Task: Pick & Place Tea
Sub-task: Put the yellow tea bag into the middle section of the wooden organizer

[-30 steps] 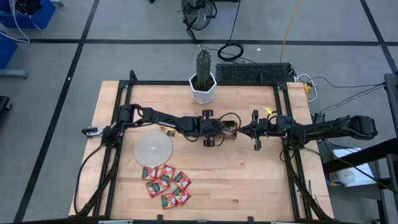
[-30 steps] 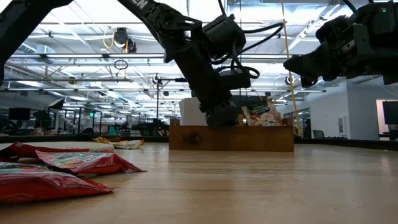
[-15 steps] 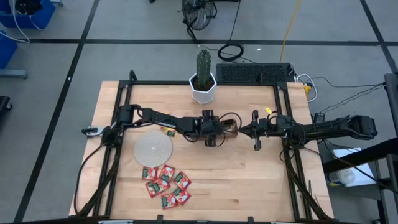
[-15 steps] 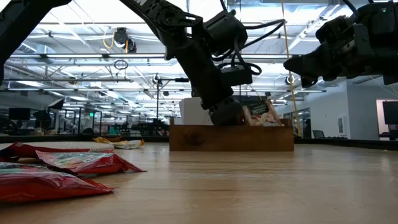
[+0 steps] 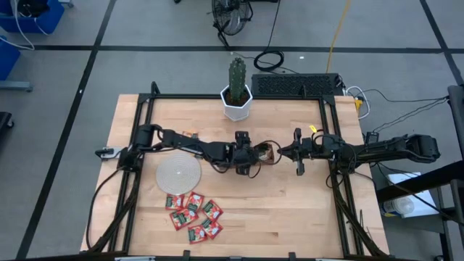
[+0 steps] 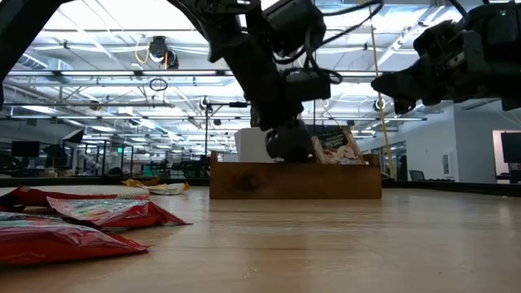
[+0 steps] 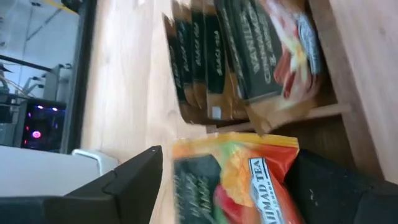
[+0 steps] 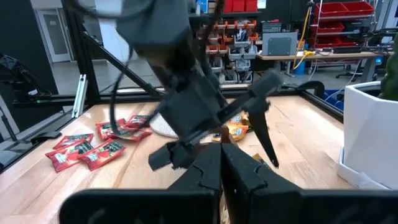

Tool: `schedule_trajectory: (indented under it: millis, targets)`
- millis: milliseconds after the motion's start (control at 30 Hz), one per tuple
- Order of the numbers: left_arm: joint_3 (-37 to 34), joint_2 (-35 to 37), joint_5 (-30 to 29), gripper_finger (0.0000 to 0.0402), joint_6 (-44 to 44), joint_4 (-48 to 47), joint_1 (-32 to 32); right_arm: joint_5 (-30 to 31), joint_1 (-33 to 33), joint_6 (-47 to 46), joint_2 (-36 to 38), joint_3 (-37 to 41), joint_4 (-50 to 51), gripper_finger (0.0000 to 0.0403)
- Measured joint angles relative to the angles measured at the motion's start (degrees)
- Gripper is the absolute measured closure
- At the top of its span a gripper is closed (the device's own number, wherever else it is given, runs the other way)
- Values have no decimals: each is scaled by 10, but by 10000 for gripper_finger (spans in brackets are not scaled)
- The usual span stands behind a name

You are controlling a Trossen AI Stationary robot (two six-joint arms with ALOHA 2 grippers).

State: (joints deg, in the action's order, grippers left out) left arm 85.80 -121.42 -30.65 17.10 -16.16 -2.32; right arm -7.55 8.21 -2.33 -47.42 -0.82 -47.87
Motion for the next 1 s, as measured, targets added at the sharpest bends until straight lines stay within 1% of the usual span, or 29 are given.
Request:
schedule_trajectory:
  millis: [233, 400, 467, 533, 600, 667, 700, 767, 833, 933, 967, 1000]
  targets:
    - [0, 22, -10, 93, 1, -11, -10, 0, 0, 0, 0, 0, -3, 403]
    - [1, 23, -14, 94, 6, -9, -17, 0, 0, 0, 0, 0, -1, 403]
    - [1, 23, -27, 92, 14, -14, -19, 0, 0, 0, -1, 0, 1, 403]
    - [1, 23, -54, 90, 19, -23, -20, 0, 0, 0, -1, 0, 1, 403]
    - [0, 32, -75, 90, 19, -52, -22, 0, 0, 0, -1, 0, 1, 403]
    - [0, 46, -66, 94, 17, -77, -17, 0, 0, 0, -1, 0, 1, 403]
    - [1, 57, -41, 98, 13, -91, -12, 0, 0, 0, -1, 0, 1, 403]
    - [1, 74, 30, 106, -8, -121, 6, 0, 0, 0, 0, 0, 1, 403]
    - [1, 87, 124, 117, -32, -152, 35, 0, 0, 0, 0, 0, 0, 403]
    - [1, 98, 292, 133, -71, -173, 80, 0, 0, 0, -1, 0, 1, 403]
    - [1, 98, 332, 139, -88, -168, 90, 0, 0, 0, -1, 0, -1, 403]
    - [1, 97, 355, 147, -101, -163, 96, 0, 0, 0, -1, 0, 0, 403]
